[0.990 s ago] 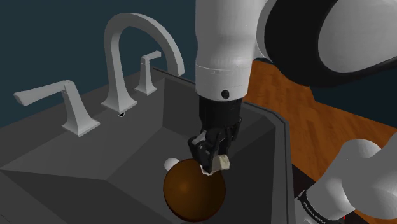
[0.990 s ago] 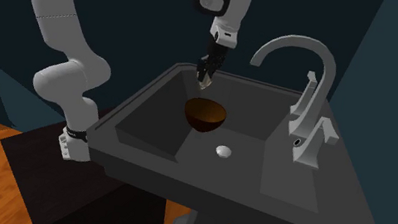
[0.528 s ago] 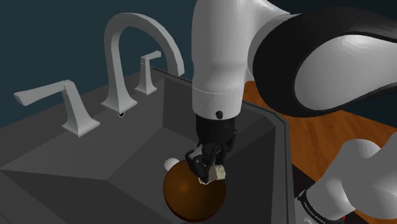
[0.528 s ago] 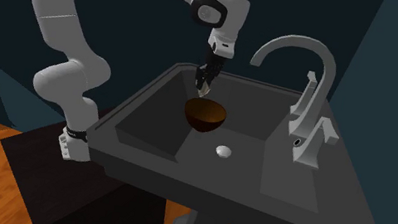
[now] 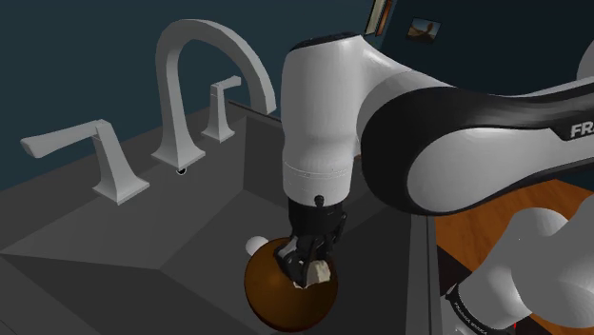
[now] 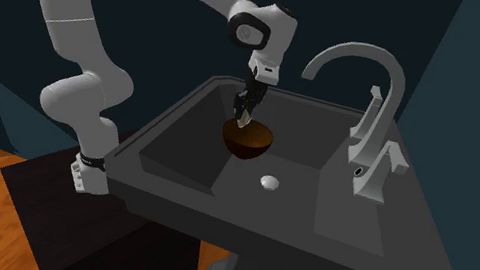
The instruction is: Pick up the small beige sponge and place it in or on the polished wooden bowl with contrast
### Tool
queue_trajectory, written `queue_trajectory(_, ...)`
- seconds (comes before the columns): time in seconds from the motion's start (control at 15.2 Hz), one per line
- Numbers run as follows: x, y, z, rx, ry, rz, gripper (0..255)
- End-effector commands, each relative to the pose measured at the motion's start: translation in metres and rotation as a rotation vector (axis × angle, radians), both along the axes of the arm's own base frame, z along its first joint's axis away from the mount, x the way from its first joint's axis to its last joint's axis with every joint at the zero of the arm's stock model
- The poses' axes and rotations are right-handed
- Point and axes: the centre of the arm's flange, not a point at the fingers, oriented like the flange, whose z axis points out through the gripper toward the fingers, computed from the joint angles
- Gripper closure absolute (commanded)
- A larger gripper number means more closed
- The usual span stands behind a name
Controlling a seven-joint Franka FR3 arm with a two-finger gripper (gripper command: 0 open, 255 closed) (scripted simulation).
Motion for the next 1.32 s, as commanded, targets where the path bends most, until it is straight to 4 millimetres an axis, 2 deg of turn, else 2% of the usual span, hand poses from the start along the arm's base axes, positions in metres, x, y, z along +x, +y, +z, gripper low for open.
queue_trajectory(0.0,0.0,0.0,-0.007,0.0,0.0,0.0,255)
queue_trajectory(0.4,0.0,0.0,-0.007,0.0,0.0,0.0,255)
queue_trajectory(0.46,0.0,0.0,-0.007,0.0,0.0,0.0,0)
queue_trajectory(0.79,0.0,0.0,-0.007,0.0,0.0,0.0,0)
queue_trajectory(1.06,0.01,0.003,0.042,0.0,0.0,0.0,0)
queue_trajectory(1.25,0.01,0.003,0.042,0.0,0.0,0.0,0)
